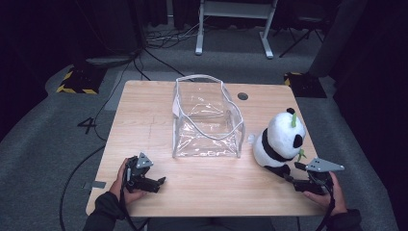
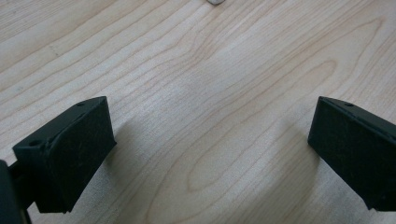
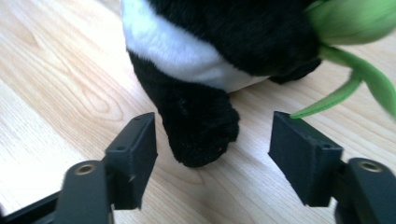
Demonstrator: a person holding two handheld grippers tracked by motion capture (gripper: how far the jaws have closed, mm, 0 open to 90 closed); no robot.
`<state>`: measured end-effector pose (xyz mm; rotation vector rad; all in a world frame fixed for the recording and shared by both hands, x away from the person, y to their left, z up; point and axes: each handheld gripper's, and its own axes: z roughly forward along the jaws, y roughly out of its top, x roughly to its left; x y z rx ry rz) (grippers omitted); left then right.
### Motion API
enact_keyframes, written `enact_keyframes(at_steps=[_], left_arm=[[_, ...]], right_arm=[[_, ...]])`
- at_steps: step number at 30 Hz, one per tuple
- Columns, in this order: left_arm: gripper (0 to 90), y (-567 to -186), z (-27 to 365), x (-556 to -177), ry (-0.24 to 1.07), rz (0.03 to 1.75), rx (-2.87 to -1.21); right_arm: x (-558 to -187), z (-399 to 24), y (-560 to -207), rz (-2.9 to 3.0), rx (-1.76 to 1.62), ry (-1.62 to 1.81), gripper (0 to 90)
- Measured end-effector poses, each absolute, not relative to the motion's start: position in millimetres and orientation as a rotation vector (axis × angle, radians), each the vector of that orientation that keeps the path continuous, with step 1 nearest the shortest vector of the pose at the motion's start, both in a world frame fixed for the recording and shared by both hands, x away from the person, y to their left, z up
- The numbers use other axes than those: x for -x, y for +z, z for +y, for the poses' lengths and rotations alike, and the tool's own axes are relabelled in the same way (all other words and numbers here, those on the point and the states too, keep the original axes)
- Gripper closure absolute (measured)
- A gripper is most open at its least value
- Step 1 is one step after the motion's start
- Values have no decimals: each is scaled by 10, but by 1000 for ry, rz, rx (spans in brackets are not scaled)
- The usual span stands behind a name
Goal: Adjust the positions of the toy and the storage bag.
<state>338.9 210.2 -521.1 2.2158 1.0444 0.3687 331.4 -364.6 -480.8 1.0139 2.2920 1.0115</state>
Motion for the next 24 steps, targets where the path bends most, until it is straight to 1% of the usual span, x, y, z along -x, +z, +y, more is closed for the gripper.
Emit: enact_keyframes(at_steps=[3, 5, 10, 14, 17, 24], left_arm=[[5, -5211, 2102, -3390, 368, 1044, -2216], [5, -5212, 2102, -3390, 368, 1045, -2215], [5, -5212, 2102, -3390, 368, 1044, -2215], [5, -5212, 2102, -3390, 368, 1044, -2215], [5, -5212, 2102, -3391, 368, 1044, -2215], [5, -5212, 2102, -3391, 367, 1045, -2215]], right_arm=[[-3252, -3665, -4735, 2238, -1034, 1057, 265], [-3223, -3668, -4689, 2214, -1029, 1076, 260], [-3160, -3635, -4514, 2130, -1034, 1159, 214], [-3170, -3568, -4439, 2093, -1046, 1150, 213], [-3215, -3515, -4416, 2068, -1074, 1137, 182], [-3316, -3420, -4393, 2017, -1124, 1175, 176]])
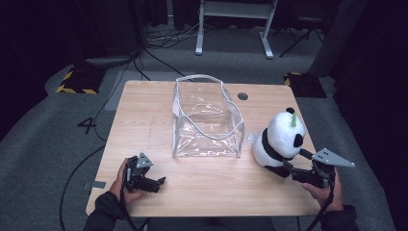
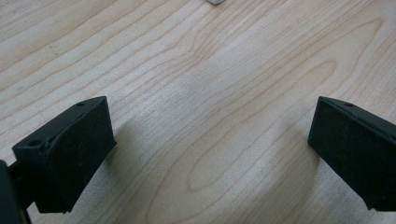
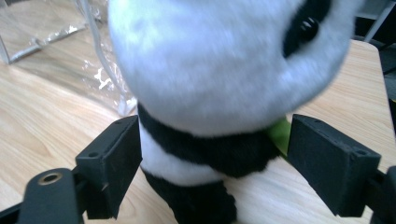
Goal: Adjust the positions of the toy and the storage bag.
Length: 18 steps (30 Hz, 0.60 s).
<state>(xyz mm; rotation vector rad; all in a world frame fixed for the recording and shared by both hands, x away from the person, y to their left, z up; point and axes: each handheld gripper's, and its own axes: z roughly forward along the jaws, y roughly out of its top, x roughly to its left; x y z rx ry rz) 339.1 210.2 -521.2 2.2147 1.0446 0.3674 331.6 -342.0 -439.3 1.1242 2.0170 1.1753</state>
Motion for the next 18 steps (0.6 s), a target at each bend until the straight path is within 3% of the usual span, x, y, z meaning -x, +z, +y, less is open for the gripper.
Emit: enact_keyframes(at_steps=[18], left_arm=[[5, -5212, 2102, -3391, 367, 1045, -2215]], right_arm=[[-3718, -3122, -4455, 1918, -1164, 1061, 105]])
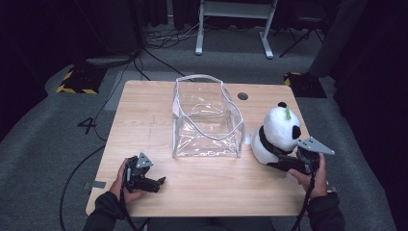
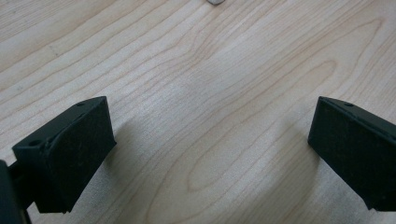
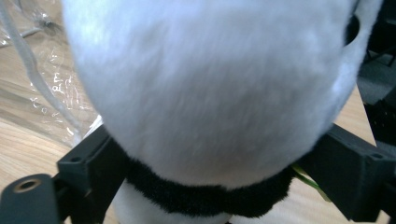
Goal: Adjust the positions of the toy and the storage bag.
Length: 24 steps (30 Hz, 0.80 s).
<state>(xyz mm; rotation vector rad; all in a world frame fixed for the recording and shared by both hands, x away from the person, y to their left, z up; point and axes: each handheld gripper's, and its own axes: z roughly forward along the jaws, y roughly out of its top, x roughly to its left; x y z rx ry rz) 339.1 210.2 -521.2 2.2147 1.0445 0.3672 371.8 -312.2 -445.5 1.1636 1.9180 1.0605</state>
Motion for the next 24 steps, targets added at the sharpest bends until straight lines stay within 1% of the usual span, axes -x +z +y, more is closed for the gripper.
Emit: enact_keyframes(at_steps=[6, 14, 19, 21, 24], left_arm=[[5, -5212, 2102, -3391, 368, 1044, -2215], [5, -5212, 2102, -3391, 367, 1045, -2214], [5, -5212, 2102, -3391, 368, 1045, -2214], [5, -5212, 2102, -3391, 368, 1045, -2214], [5, -5212, 2102, -3391, 367, 1044, -2215]], right_arm=[[-3885, -3100, -4522, 2006, -1169, 1072, 96], [-4006, -3061, -4523, 2061, -1168, 1041, 94], [-4075, -3038, -4584, 2096, -1133, 1045, 92], [-4115, -2991, -4615, 2105, -1121, 1023, 116], [-4126, -2975, -4618, 2103, -1121, 1016, 218]])
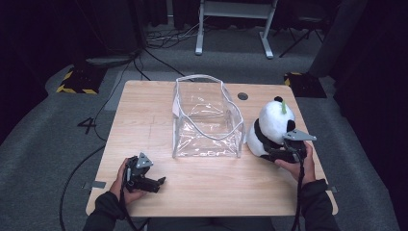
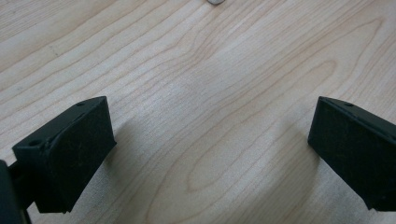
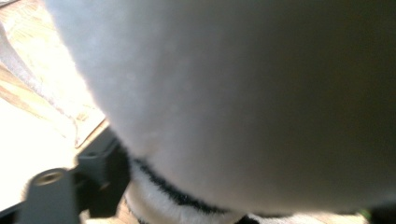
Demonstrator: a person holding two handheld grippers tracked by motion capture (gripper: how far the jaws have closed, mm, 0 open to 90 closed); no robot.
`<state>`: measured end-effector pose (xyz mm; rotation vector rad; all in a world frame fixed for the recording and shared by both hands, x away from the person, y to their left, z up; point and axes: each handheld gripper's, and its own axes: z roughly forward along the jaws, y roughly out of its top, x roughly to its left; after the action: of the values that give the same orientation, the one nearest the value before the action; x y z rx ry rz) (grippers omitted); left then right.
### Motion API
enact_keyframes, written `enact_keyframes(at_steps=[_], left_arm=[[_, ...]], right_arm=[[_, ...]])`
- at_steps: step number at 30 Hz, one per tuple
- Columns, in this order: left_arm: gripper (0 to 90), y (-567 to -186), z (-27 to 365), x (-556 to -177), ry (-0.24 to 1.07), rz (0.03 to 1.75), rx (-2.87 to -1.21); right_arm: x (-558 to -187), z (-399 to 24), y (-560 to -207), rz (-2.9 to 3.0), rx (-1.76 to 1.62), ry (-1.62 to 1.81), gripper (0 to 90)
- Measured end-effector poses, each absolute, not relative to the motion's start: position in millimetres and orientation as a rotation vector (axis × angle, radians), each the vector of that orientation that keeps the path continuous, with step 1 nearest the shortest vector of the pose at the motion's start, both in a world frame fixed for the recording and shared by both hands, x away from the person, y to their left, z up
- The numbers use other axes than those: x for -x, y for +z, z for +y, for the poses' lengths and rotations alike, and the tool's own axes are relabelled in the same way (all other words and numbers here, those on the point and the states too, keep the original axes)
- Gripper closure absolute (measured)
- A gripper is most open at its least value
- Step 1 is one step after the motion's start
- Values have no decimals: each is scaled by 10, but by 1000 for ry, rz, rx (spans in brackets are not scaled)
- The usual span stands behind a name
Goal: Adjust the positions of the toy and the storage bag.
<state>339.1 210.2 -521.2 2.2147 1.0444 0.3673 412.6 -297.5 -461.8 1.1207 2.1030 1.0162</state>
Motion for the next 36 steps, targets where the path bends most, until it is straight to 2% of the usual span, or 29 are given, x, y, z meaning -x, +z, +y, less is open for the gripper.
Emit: enact_keyframes(at_steps=[5, 10, 22, 36], left_arm=[[5, -5212, 2102, -3391, 368, 1044, -2215], [5, -5211, 2104, -3391, 366, 1039, -2218], [4, -5210, 2109, -3394, 359, 1024, -2227], [2, -5209, 2111, -3397, 358, 1017, -2231]], right_arm=[[-4142, -3004, -4647, 2089, -1117, 1050, 377], [-4105, -3061, -4657, 2069, -1105, 1105, 463], [-3969, -3204, -4664, 2019, -1077, 1210, 518], [-3836, -3256, -4514, 1960, -1024, 1271, 522]])
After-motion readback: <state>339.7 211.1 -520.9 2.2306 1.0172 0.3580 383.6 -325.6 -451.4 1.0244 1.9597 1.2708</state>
